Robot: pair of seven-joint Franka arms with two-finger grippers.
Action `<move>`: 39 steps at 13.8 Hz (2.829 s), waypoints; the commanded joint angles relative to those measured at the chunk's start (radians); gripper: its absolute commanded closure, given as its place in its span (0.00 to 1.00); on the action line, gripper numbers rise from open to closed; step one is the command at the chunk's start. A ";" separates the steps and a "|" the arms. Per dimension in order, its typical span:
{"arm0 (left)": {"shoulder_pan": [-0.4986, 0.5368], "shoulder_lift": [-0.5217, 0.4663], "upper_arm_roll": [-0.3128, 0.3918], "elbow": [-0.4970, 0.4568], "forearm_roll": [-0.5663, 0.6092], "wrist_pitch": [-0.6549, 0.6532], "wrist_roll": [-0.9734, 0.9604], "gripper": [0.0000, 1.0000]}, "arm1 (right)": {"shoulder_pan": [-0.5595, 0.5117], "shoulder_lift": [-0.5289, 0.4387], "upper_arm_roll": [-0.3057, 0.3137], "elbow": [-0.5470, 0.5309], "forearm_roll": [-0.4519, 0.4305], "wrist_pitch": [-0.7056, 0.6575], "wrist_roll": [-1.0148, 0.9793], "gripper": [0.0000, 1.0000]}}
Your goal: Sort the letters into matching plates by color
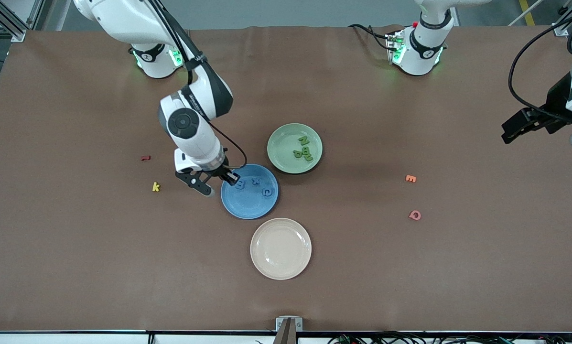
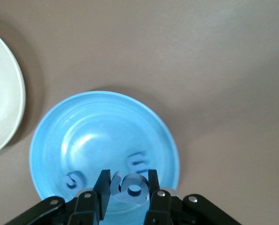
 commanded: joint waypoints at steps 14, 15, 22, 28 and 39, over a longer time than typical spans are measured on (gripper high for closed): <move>-0.011 -0.091 0.004 -0.089 -0.030 -0.038 0.151 0.00 | 0.049 0.203 -0.014 0.203 -0.012 -0.010 0.106 1.00; -0.014 -0.091 0.002 -0.089 -0.030 -0.050 0.154 0.00 | 0.049 0.212 -0.016 0.207 -0.010 -0.007 0.108 1.00; -0.011 -0.091 -0.025 -0.090 -0.030 -0.070 0.168 0.00 | 0.014 0.220 -0.017 0.284 0.001 -0.097 0.091 0.00; -0.010 -0.093 -0.024 -0.089 -0.030 -0.093 0.174 0.00 | -0.107 0.177 -0.019 0.313 -0.004 -0.238 -0.246 0.00; -0.014 -0.137 -0.027 -0.092 -0.030 -0.138 0.175 0.00 | -0.477 -0.125 -0.020 0.252 -0.010 -0.687 -0.991 0.00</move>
